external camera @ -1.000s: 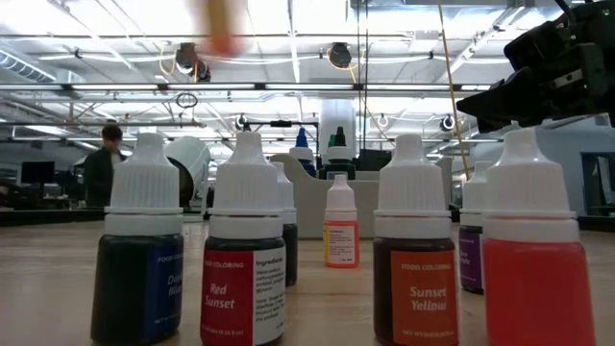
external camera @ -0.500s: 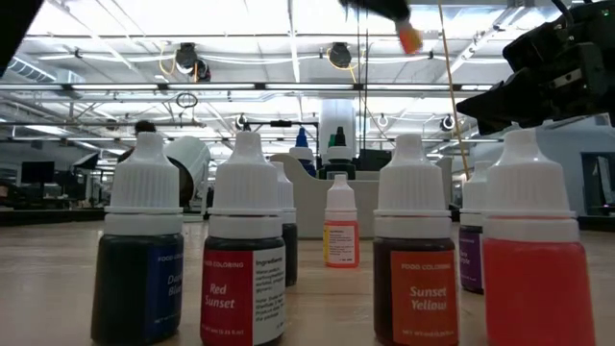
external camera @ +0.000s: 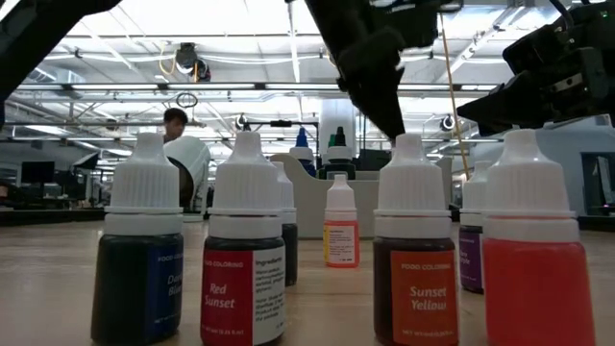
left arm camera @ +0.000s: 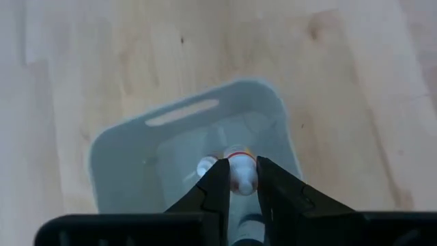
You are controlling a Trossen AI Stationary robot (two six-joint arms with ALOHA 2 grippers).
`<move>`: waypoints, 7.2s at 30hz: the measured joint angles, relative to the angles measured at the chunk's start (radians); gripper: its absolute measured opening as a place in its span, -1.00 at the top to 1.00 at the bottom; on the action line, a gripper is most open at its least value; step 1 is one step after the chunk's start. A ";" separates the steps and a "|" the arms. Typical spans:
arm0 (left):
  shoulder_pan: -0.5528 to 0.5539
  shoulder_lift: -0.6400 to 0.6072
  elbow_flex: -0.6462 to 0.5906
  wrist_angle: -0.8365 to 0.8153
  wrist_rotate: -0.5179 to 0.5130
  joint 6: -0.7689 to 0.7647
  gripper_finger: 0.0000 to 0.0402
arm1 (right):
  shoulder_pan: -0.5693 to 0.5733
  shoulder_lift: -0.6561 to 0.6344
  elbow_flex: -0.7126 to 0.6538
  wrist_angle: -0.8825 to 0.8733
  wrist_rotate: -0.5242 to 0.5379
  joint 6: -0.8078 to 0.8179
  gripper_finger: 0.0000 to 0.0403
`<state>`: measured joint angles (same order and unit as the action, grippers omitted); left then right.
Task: Pick & Place food coloring
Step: Put the small orange food coloring bottle into the gray bin, then put the small purple food coloring bottle into the gray bin
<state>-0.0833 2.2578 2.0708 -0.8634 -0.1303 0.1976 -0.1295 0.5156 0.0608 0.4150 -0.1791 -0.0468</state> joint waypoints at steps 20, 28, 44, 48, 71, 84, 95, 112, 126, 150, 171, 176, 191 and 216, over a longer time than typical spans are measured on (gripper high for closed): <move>0.007 0.101 0.000 -0.034 -0.001 -0.020 0.68 | 0.000 0.000 0.000 0.006 0.002 0.000 1.00; 0.012 0.122 0.000 -0.028 -0.001 -0.020 0.67 | 0.000 0.003 0.000 0.007 0.002 -0.001 1.00; 0.002 0.121 0.045 -0.049 0.000 -0.027 0.27 | 0.000 0.003 0.000 0.007 0.000 0.000 1.00; -0.029 0.121 0.152 -0.120 -0.020 0.006 0.14 | 0.000 0.003 0.000 0.007 0.000 -0.001 1.00; -0.358 -0.512 0.085 -0.520 -0.403 -0.420 0.94 | 0.000 0.016 0.000 0.020 -0.006 0.008 1.00; -0.428 -1.203 -1.047 0.382 -0.487 -0.362 0.98 | 0.000 0.018 0.000 0.022 -0.008 0.008 1.00; -0.324 -1.623 -1.828 1.233 -0.318 -0.279 0.99 | 0.000 0.018 0.000 0.032 0.020 0.008 1.00; -0.299 -1.788 -1.958 1.139 -0.324 -0.237 0.97 | 0.075 0.040 0.043 -0.063 0.038 0.009 1.00; -0.299 -1.722 -1.958 1.045 -0.360 -0.441 0.97 | 0.534 0.641 0.563 -0.446 0.336 0.055 1.00; -0.299 -1.510 -1.958 1.198 -0.359 -0.458 0.98 | 0.754 1.329 1.273 -0.729 0.333 -0.072 0.30; -0.299 -1.510 -1.958 1.197 -0.365 -0.454 0.80 | 0.699 1.329 1.096 -0.494 0.226 -0.074 0.28; -0.299 -1.510 -1.958 1.197 -0.365 -0.454 0.82 | 0.698 1.329 1.058 -0.422 0.222 -0.071 0.29; -0.299 -1.510 -1.958 1.197 -0.368 -0.454 0.81 | 0.692 1.338 0.953 -0.203 0.178 -0.045 0.29; -0.299 -1.510 -1.957 1.200 -0.368 -0.443 0.81 | 0.686 1.397 0.955 -0.165 0.173 0.036 0.57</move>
<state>-0.3820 0.7479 0.1135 0.3367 -0.4984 -0.2451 0.5560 1.9129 1.0157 0.2504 -0.0063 -0.0113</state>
